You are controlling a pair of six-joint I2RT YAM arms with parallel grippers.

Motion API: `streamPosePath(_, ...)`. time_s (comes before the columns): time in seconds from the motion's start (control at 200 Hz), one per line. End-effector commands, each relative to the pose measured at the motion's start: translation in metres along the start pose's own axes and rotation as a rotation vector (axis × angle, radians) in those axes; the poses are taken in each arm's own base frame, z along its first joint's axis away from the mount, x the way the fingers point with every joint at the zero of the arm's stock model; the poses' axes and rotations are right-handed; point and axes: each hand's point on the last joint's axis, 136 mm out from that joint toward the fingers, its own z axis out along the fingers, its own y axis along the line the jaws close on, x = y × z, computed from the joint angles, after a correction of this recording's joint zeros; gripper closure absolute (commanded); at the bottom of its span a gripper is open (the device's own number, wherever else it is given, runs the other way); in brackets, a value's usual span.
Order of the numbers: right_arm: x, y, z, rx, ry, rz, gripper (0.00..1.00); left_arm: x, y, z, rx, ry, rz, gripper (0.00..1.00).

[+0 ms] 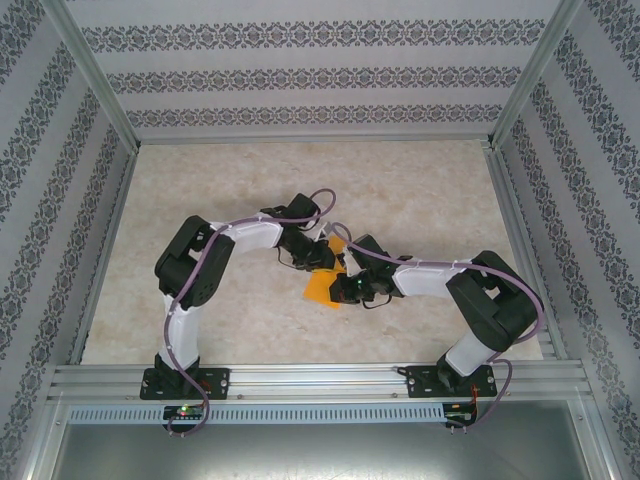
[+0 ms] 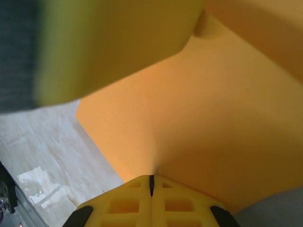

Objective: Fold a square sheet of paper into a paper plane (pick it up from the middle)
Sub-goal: Fold the triangle a second time at the center of the table.

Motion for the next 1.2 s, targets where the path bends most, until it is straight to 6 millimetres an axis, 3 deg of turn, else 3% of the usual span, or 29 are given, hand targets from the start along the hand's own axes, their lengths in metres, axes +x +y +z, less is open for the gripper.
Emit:
streamPosePath(0.0,0.018,-0.016,0.001,0.06,0.039,0.048,0.97,0.004,0.015,0.013,-0.046,0.008,-0.003,0.81)
streamPosePath(0.195,0.015,-0.015,-0.001,0.056,0.02,0.062,0.96,0.008,0.034,0.015,-0.138,0.026,0.02,0.81)
streamPosePath(0.305,0.009,-0.004,-0.008,-0.006,-0.018,0.079,0.94,0.014,0.045,0.019,-0.17,0.049,0.021,0.81)
streamPosePath(0.49,-0.021,0.018,-0.037,-0.113,-0.128,0.101,0.92,0.018,0.05,0.023,-0.165,0.063,0.017,0.81)
streamPosePath(0.654,-0.048,0.02,-0.042,-0.13,-0.174,0.109,0.93,0.015,0.044,0.022,-0.147,0.057,0.021,0.81)
streamPosePath(0.839,-0.063,0.003,-0.034,-0.06,-0.158,0.117,0.95,0.013,0.043,0.018,-0.144,0.048,0.022,0.81)
streamPosePath(1.194,-0.069,-0.028,-0.015,-0.013,-0.129,0.157,0.96,0.016,0.048,0.017,-0.135,0.052,0.007,0.81)
